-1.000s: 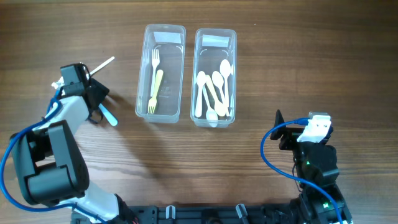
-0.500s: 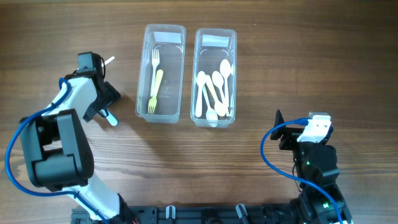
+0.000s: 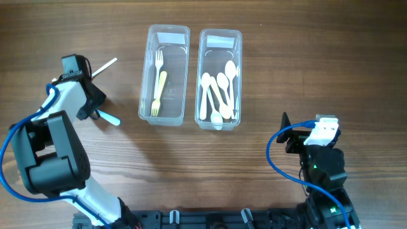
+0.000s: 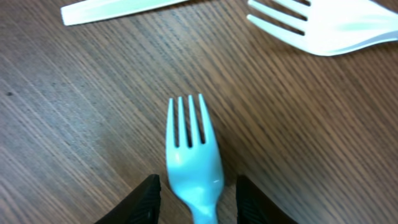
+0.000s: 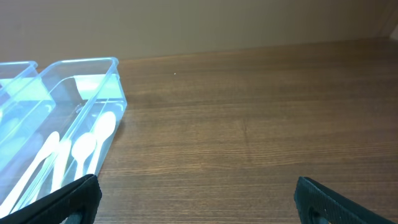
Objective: Pack container
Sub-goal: 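Move the left gripper over the light-blue fork and grasp it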
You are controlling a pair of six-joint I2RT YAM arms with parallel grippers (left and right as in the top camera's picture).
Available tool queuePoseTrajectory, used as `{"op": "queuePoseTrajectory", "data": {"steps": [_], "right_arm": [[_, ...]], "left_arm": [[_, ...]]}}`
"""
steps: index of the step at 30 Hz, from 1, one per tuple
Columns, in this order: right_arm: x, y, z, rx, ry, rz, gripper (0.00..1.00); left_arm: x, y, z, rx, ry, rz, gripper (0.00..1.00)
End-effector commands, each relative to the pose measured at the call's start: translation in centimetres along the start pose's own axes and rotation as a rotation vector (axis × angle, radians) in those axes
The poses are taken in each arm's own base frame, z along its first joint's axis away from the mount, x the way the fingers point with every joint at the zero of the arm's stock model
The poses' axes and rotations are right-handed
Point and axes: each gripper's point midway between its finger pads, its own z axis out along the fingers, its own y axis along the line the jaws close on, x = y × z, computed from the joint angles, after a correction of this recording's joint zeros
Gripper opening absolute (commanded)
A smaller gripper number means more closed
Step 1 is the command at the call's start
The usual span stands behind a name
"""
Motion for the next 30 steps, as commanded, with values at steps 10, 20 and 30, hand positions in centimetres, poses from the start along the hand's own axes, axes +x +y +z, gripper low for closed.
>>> {"op": "queuePoseTrajectory", "data": {"steps": [10, 20, 30], "right_arm": [[-0.08, 0.17, -0.04, -0.009, -0.006, -0.011, 1.00], [-0.08, 0.17, -0.04, -0.009, -0.006, -0.011, 1.00], [-0.08, 0.17, -0.04, -0.009, -0.006, -0.011, 1.00]], "left_arm": [[-0.07, -0.67, 0.33, 0.028, 0.007, -0.002, 0.25], [0.23, -0.47, 0.33, 0.019, 0.019, 0.002, 0.04], [0.27, -0.42, 0.34, 0.018, 0.020, 0.002, 0.94]]}}
